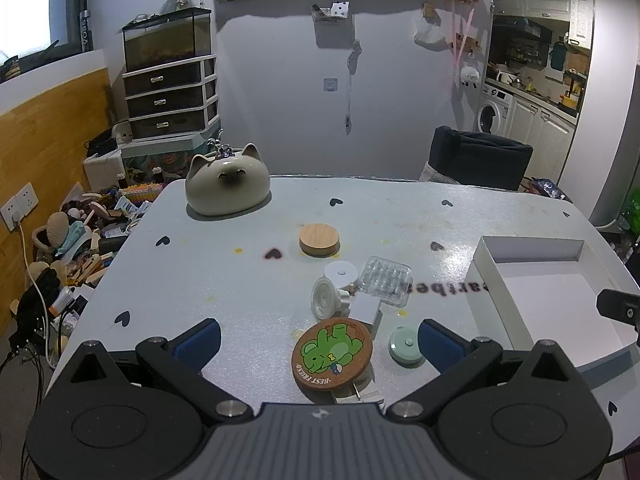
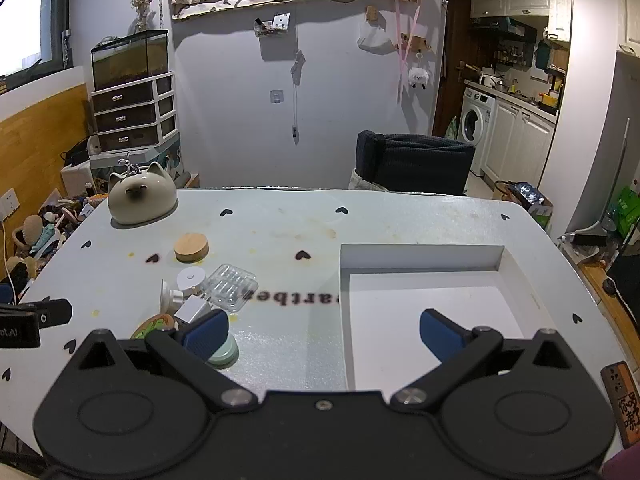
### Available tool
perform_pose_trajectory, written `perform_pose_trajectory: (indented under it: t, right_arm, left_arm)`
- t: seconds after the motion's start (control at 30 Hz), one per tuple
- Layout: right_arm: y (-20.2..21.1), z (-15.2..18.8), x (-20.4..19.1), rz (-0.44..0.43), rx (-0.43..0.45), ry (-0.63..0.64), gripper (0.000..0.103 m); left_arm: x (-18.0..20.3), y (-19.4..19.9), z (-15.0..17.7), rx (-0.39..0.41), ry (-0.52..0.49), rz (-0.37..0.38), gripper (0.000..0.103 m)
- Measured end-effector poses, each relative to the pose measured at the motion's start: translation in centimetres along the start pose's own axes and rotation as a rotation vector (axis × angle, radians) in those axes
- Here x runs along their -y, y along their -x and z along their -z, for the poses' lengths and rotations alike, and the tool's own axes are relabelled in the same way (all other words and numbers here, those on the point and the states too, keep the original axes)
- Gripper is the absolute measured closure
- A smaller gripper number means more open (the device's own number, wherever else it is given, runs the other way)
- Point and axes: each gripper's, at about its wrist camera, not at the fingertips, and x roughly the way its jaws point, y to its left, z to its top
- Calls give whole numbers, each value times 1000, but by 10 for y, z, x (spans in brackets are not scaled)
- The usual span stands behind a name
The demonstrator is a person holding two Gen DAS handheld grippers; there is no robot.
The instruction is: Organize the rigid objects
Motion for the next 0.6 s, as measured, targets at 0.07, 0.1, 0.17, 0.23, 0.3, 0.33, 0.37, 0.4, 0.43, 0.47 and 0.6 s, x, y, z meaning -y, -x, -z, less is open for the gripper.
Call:
perform_pose_trajectory:
  t: [0.07, 0.1, 0.17, 0.23, 0.3, 0.33, 0.37, 0.4, 0.43, 0.47, 0.6]
  right_arm:
    - [0, 0, 0, 0, 0, 0, 0]
    - [0, 0, 0, 0, 0, 0, 0]
    - [0, 0, 0, 0, 1, 0, 0]
    - [-1, -1, 1, -2, 3, 1, 0]
    - [-1, -2, 1, -2, 5, 1, 0]
    - [-1, -2, 2, -2, 6, 0, 0]
    - [-2, -2, 2, -2, 6, 1, 0]
    - [-2, -2, 2, -1, 6, 1, 0]
    - [-1, -3, 2, -1, 6, 1, 0]
    - [-1, -2, 2, -2, 5, 1, 0]
    - [-2, -3, 3, -2, 10, -2, 0]
  left_arm:
    - [0, 0, 0, 0, 1, 0, 0]
    - [0, 0, 0, 0, 0, 0, 0]
    - [0, 0, 0, 0, 1, 0, 0]
    - [0, 0, 0, 1, 1, 0, 0]
    - [0, 0, -1, 1, 2, 0, 0]
    - [0, 0, -1, 1, 2, 0, 0]
    - [0, 0, -1, 1, 1, 1, 0]
    - [-1, 0, -1, 1, 2, 1, 0]
    - [-1, 0, -1, 1, 2, 1, 0]
    - [-1, 0, -2, 1, 2, 2, 0]
    - [-1, 1, -3, 2, 3, 4, 0]
